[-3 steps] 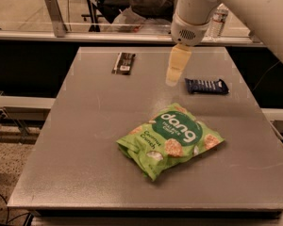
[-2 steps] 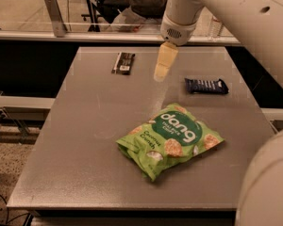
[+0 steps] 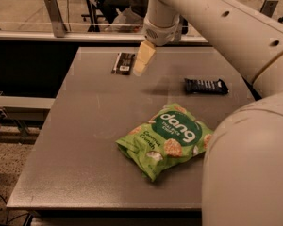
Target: Move rxbar chocolate near rxbar blueberry
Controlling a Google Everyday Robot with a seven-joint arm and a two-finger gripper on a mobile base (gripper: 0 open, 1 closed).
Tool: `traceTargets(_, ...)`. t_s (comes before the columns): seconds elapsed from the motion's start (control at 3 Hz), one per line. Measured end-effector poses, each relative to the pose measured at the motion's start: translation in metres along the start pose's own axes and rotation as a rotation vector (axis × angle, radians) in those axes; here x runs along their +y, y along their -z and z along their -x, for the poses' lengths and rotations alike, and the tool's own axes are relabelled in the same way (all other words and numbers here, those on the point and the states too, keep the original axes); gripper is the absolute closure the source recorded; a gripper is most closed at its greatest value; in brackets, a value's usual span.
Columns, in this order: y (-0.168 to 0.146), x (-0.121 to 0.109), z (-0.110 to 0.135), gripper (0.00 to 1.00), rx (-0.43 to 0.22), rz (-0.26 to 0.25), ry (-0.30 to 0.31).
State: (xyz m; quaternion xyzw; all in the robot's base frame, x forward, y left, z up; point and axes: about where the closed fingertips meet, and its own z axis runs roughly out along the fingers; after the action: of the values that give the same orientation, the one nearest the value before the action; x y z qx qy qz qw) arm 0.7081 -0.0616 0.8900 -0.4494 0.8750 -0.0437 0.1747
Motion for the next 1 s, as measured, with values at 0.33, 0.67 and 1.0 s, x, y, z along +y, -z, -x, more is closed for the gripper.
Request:
traceTargets(0.33, -0.012, -0.003, 0.022, 0.00, 0.026, -0.093, -0.150)
traceTargets(0.67, -0.017, -0.006, 0.037, 0.00, 0.036, -0.130, -0.221)
traceTargets(1.0, -0.021, -0.005, 0.059, 0.00, 0.003, -0.126, -0.280)
